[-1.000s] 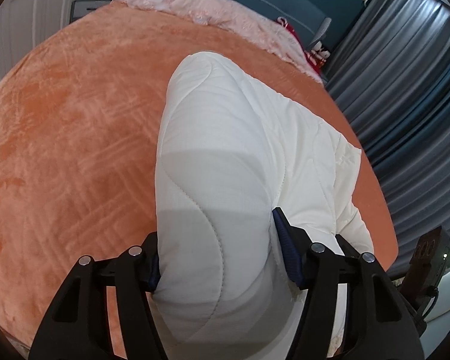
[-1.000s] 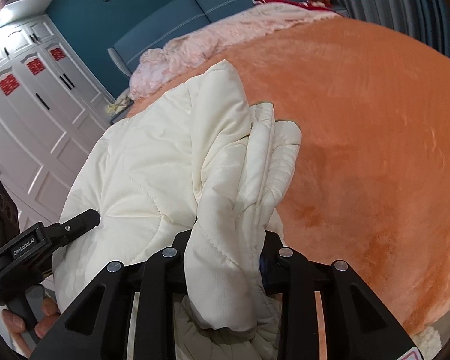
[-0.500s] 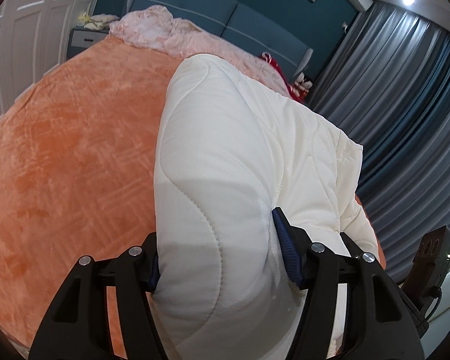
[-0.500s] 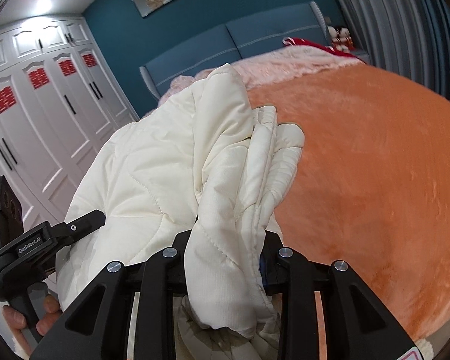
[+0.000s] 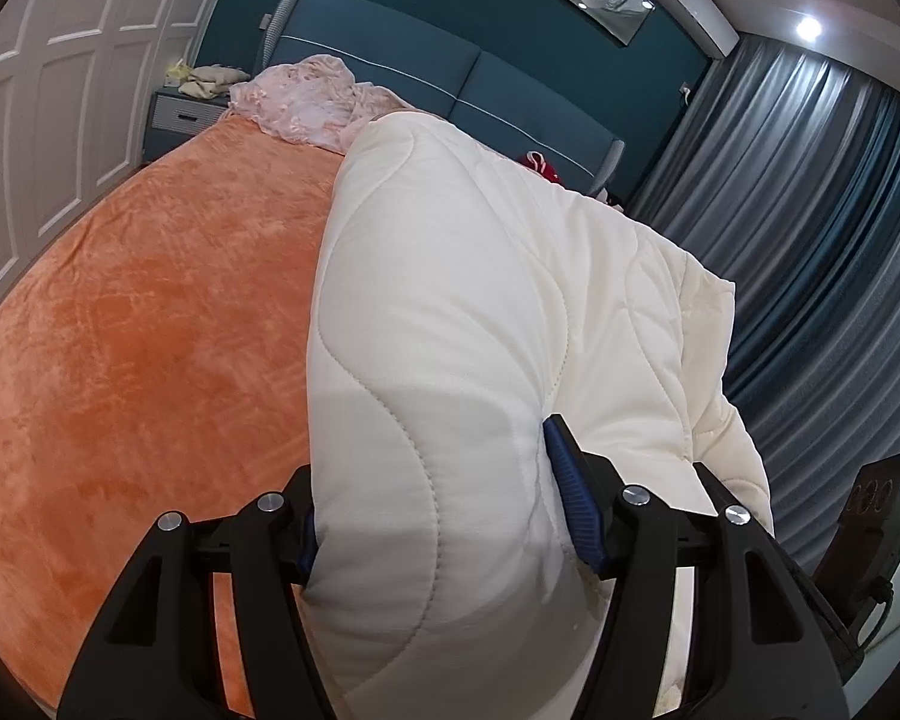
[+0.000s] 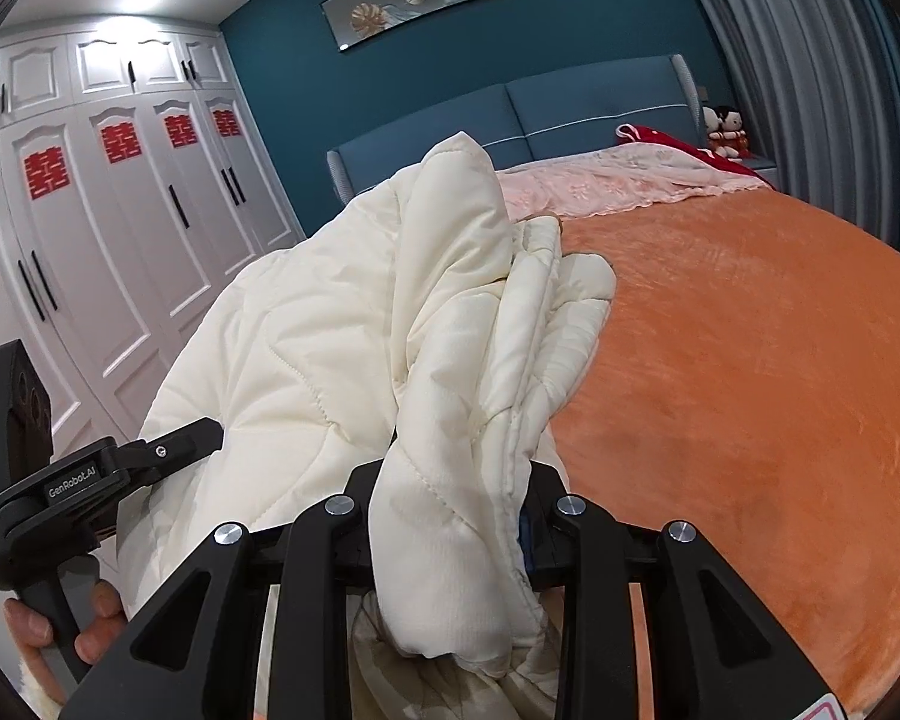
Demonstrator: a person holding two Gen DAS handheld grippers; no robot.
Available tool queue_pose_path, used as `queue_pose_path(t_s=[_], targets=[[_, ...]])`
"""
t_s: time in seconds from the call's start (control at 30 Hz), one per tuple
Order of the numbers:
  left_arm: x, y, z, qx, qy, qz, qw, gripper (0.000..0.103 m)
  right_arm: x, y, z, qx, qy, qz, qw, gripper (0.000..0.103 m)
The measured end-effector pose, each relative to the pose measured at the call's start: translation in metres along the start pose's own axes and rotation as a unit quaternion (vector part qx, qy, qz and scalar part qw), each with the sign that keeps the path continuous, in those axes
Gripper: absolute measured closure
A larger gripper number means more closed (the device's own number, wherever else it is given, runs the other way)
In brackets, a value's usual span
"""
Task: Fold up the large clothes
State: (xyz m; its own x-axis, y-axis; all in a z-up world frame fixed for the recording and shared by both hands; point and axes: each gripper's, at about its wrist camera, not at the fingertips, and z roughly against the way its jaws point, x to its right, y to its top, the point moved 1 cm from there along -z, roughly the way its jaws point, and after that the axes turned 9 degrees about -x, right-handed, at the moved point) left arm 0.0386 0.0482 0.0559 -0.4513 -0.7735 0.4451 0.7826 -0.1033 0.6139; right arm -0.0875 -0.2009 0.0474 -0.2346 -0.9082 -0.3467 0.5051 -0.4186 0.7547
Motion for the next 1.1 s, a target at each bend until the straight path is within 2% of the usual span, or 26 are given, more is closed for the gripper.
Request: queue_pose_path(t_s=[0.23, 0.53, 0.6, 0.67, 0.7, 0.77, 0.8, 0.87, 0.9, 0.97, 1.03, 1.1], targets=[[-0.032, 0.014, -0.012, -0.002, -0.004, 0.007, 1.0, 0.044, -0.018, 0.007, -0.025, -0.006, -0.006, 0.019, 1.0, 0.075], [-0.074, 0.03, -0.057, -0.016, 0.002, 0.003, 0.9999, 0.043, -0.022, 0.007, -0.09, -0.041, -0.023, 0.017, 0.999, 0.075], [-0.091, 0.033, -0.082, -0.033, 0.0, 0.006, 0.9994, 0.04, -0.021, 0.005, -0.109, -0.052, -0.033, 0.016, 0.998, 0.07], [-0.108, 0.031, -0.112, -0.053, 0.015, 0.011, 0.9984, 0.031, -0.008, -0.005, -0.144, -0.081, -0.048, 0.007, 0.996, 0.061], [-0.12, 0.026, -0.135, -0.074, 0.043, 0.011, 0.9963, 0.03, 0.005, -0.014, -0.166, -0.114, -0.051, -0.01, 0.992, 0.059], [-0.141, 0.006, -0.174, -0.14, 0.11, 0.006, 0.984, 0.034, 0.029, -0.034, -0.193, -0.18, -0.049, -0.061, 0.981, 0.058], [-0.146, -0.001, -0.178, -0.15, 0.115, 0.005, 0.982, 0.033, 0.04, -0.046, -0.196, -0.195, -0.029, -0.096, 0.976, 0.051], [-0.154, -0.013, -0.158, -0.119, 0.088, 0.018, 0.9889, 0.026, 0.051, -0.059, -0.178, -0.161, -0.026, -0.122, 0.979, 0.045], [-0.157, -0.016, -0.145, -0.106, 0.09, 0.029, 0.9898, 0.024, 0.054, -0.063, -0.168, -0.149, -0.037, -0.111, 0.982, 0.041], [-0.159, -0.021, -0.125, -0.097, 0.103, 0.041, 0.9892, 0.023, 0.057, -0.064, -0.152, -0.14, -0.054, -0.095, 0.984, 0.041], [-0.156, -0.024, -0.112, -0.096, 0.122, 0.041, 0.9871, 0.024, 0.052, -0.059, -0.133, -0.131, -0.06, -0.066, 0.987, 0.046], [-0.147, -0.028, -0.098, -0.093, 0.138, 0.038, 0.9853, 0.025, 0.039, -0.054, -0.116, -0.118, -0.076, -0.017, 0.99, 0.07]])
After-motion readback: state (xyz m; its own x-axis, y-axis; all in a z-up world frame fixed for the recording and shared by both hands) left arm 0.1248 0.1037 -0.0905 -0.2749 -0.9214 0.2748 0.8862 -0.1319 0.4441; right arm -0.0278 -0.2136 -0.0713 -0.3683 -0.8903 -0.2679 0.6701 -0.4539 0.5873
